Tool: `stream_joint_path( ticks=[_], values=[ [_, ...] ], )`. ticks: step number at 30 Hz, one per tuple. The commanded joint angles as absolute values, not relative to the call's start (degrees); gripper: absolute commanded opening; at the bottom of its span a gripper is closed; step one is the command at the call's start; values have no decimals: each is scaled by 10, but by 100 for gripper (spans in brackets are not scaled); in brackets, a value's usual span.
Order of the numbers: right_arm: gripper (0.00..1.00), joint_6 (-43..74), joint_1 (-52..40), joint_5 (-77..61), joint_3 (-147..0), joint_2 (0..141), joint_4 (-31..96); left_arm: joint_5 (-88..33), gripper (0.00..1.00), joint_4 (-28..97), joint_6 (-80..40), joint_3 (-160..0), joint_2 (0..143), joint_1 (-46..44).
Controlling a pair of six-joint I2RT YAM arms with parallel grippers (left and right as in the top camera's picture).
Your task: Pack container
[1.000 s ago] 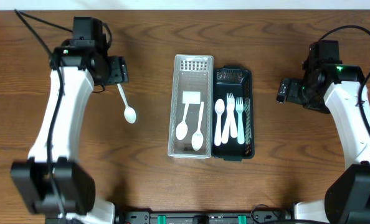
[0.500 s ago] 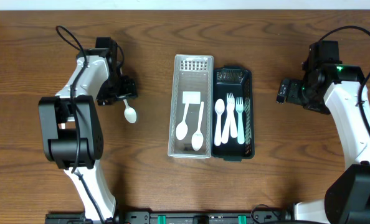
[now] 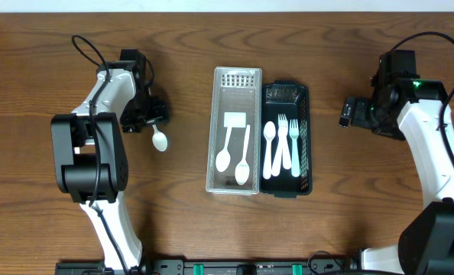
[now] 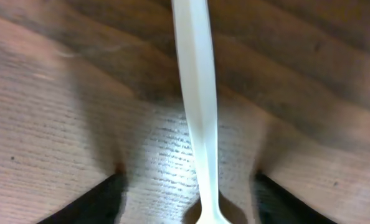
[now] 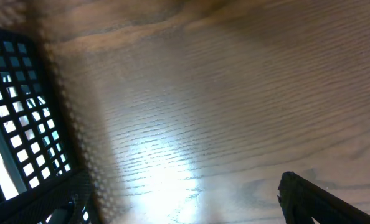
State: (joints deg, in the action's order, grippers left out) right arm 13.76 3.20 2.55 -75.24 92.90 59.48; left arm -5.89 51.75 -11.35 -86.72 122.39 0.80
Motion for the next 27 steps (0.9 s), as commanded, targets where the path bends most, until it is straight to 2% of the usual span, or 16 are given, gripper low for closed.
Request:
stream_joint_path(
  ticks=[1, 3, 9, 20, 27],
  values=[
    [99, 130, 34, 30, -752, 930, 596, -71, 47, 522, -115, -864, 1243, 10],
    [99, 130, 34, 30, -752, 930, 596, -71, 29, 522, -115, -864, 1243, 10],
    [99, 130, 34, 30, -752, 930, 596, -71, 8, 524, -115, -864, 1243, 10],
    [99, 128, 34, 30, -752, 930, 596, -71, 6, 557, -108, -886, 1219, 6],
    [99, 128, 34, 30, -752, 930, 596, -71, 6, 609, -97, -917, 1086, -50]
  ],
)
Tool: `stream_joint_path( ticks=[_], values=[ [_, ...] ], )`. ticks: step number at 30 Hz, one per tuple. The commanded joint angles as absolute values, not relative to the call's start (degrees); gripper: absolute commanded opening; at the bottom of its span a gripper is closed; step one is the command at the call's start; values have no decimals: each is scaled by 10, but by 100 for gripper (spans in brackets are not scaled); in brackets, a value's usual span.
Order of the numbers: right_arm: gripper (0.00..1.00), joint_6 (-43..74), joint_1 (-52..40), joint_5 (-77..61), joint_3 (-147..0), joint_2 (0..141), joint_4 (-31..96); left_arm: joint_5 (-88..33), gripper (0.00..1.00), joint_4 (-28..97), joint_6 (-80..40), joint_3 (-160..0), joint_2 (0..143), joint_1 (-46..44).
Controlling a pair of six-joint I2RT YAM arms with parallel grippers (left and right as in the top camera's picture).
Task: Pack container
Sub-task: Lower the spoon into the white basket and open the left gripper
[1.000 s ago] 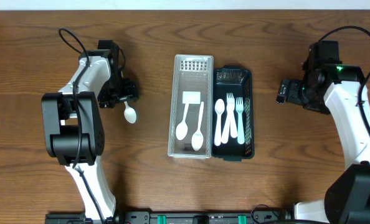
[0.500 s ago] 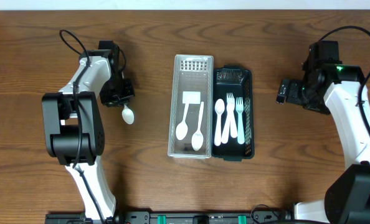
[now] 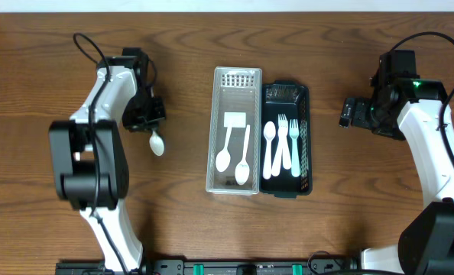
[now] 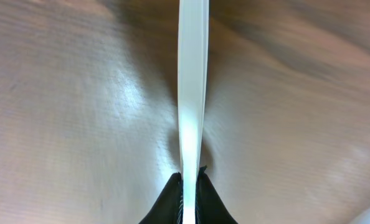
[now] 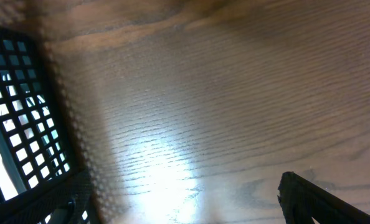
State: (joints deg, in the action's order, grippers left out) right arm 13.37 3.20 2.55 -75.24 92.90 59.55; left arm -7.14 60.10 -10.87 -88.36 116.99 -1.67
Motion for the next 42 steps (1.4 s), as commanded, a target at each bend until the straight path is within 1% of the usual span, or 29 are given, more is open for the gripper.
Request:
stream_joint_path(
  ticks=[1, 6, 10, 12, 16, 25, 27, 31, 33, 34, 37, 39, 42],
  values=[
    [99, 128, 34, 30, -752, 930, 596, -71, 6, 609, -97, -917, 1062, -65],
    [99, 128, 34, 30, -752, 930, 596, -71, 6, 594, -97, -917, 962, -178],
    [99, 128, 34, 30, -752, 930, 596, -70, 6, 568, -102, -917, 947, -265],
    [99, 128, 34, 30, -752, 930, 596, -68, 6, 553, -109, -912, 956, -293],
    [99, 128, 34, 30, -752, 930, 599, -68, 6, 531, -116, -905, 989, -317],
    [99, 128, 34, 30, -752, 930, 598, -69, 7, 523, -115, -903, 1109, -318],
    [99, 128, 34, 30, -752, 930, 598, -69, 11, 524, -115, -903, 1126, -318],
    [99, 127, 34, 30, -752, 930, 599, -69, 31, 523, -108, -904, 1133, -318],
    [99, 125, 34, 30, -752, 930, 599, -68, 44, 527, -96, -908, 1127, -317],
    [99, 125, 34, 30, -752, 930, 599, -67, 48, 533, -93, -912, 1122, -317],
    [99, 125, 34, 30, -752, 930, 600, -20, 52, 570, -87, -932, 1091, -309],
    [99, 121, 34, 30, -752, 930, 600, 28, 58, 590, -87, -939, 1054, -296],
    [99, 121, 34, 30, -752, 930, 602, 55, 65, 602, -86, -939, 992, -255]
  ],
)
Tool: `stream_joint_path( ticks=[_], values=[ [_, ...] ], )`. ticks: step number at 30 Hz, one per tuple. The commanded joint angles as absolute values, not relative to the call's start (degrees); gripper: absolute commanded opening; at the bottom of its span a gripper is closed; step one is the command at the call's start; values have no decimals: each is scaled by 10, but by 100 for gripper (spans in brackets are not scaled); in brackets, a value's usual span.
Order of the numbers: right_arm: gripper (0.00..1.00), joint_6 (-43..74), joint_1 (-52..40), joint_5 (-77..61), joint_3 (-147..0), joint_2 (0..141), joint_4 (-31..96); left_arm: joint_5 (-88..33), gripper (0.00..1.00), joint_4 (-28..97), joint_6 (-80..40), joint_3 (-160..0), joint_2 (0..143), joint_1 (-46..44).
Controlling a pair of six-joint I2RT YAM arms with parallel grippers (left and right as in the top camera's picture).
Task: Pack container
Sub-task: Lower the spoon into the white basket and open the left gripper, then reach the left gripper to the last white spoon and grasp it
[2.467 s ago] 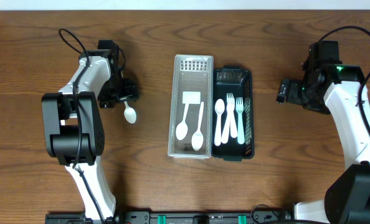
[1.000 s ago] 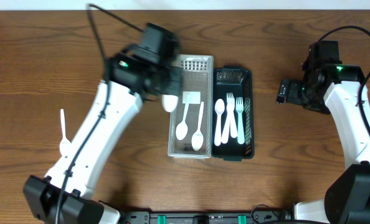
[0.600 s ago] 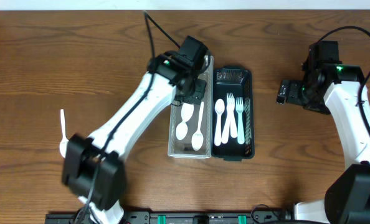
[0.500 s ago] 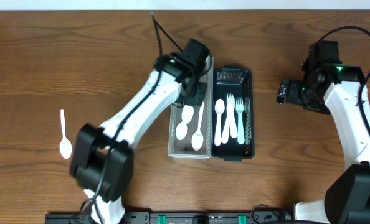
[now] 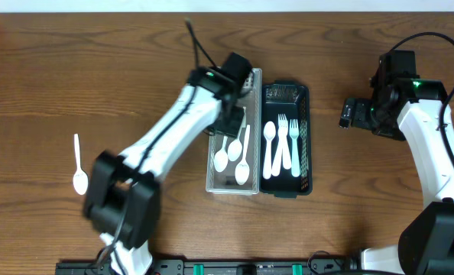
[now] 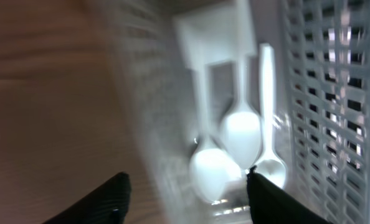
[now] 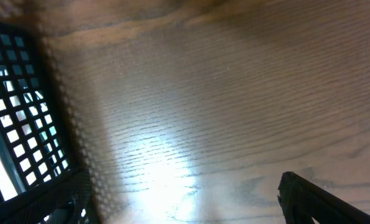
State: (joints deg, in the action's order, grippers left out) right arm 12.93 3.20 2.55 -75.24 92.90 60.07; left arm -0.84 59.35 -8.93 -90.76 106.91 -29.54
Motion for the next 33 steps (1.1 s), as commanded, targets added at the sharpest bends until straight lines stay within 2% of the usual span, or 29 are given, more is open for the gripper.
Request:
stream_joint_path(
  ticks=[1, 4, 9, 13, 18, 23, 33],
  values=[
    [99, 121, 34, 30, -752, 930, 602, 55, 68, 605, -87, -939, 970, -230],
    [99, 119, 34, 30, -752, 930, 602, 54, 77, 616, -87, -939, 921, -140],
    [99, 119, 34, 30, -752, 930, 609, 47, 86, 637, -88, -937, 901, 43],
    [99, 119, 34, 30, -752, 930, 611, 4, 88, 626, -89, -901, 912, 177],
    [99, 119, 34, 30, -752, 930, 611, -9, 89, 586, -85, -823, 939, 287],
    [99, 119, 34, 30, -752, 930, 613, -16, 90, 548, -56, -756, 973, 327],
    [99, 116, 34, 30, -752, 930, 622, -50, 89, 439, -7, -679, 1038, 323]
  ],
)
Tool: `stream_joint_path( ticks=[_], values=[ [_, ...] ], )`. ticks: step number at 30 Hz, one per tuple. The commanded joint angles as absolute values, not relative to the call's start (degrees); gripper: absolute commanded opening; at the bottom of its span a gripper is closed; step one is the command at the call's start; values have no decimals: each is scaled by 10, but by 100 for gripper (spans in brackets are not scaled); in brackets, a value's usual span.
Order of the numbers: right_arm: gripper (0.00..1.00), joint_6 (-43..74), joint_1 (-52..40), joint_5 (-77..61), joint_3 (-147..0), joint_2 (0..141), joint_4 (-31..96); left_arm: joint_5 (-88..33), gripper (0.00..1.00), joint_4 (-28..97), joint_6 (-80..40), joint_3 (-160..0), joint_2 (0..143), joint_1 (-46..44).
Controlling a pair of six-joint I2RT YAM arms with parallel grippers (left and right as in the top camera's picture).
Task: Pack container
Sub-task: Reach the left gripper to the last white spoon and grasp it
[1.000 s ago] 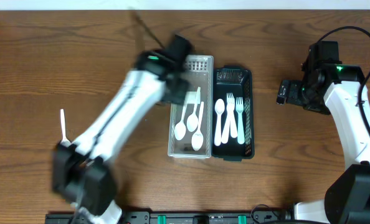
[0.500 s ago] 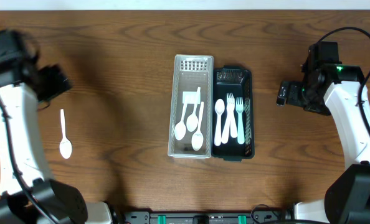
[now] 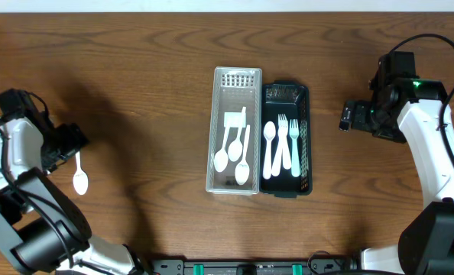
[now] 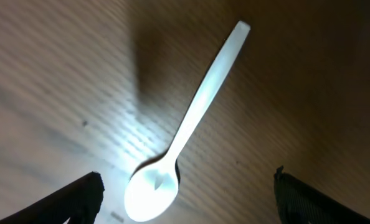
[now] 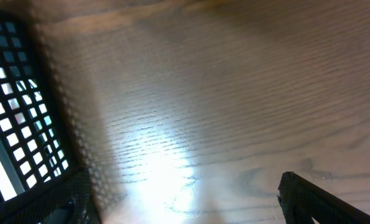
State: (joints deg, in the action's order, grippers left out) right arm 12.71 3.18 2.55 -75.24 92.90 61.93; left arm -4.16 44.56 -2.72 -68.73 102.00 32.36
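Observation:
A white plastic spoon (image 3: 79,174) lies on the wooden table at the far left, bowl toward the front. My left gripper (image 3: 70,145) hovers open just behind it. In the left wrist view the spoon (image 4: 196,106) lies between the spread fingers (image 4: 79,198), untouched. The clear tray (image 3: 212,130) in the middle holds three white spoons (image 3: 233,145) and a white label. Beside it, the black tray (image 3: 305,137) holds a spoon and two forks (image 3: 288,143). My right gripper (image 3: 348,114) stays open and empty right of the black tray.
The black tray's mesh wall (image 5: 14,118) fills the left edge of the right wrist view, with bare wood in front of that gripper (image 5: 185,199). Both arm bases stand at the table's front corners.
My left gripper was open over the clear tray; now it is at the far left of the table, open above the lone spoon. The right arm has not moved.
My left gripper stood open around a spoon left of the trays, then was shut on its handle. Later it was open over the clear tray, which held three spoons instead of two. Now it is above another spoon at the far left.

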Motion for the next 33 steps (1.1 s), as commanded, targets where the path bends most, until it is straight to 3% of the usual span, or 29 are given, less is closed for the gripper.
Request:
stream_joint_path(
  ticks=[1, 16, 19, 22, 25, 30, 33],
  values=[
    [99, 116, 34, 30, -752, 930, 622, -50, 89, 435, -4, -679, 1046, 323],
    [99, 114, 34, 30, -752, 930, 622, -50, 88, 417, 4, -679, 1128, 323],
    [99, 114, 34, 30, -752, 930, 622, -50, 76, 419, 4, -679, 1129, 323],
    [99, 114, 34, 30, -752, 930, 623, -50, 55, 424, 4, -679, 1129, 323],
    [99, 114, 34, 30, -752, 930, 623, -50, 44, 425, 2, -679, 1129, 323],
    [99, 112, 34, 30, -752, 930, 626, -50, 33, 426, 1, -679, 1129, 323],
    [99, 110, 34, 32, -752, 930, 626, -50, 15, 425, -7, -679, 1129, 323]
  ],
)
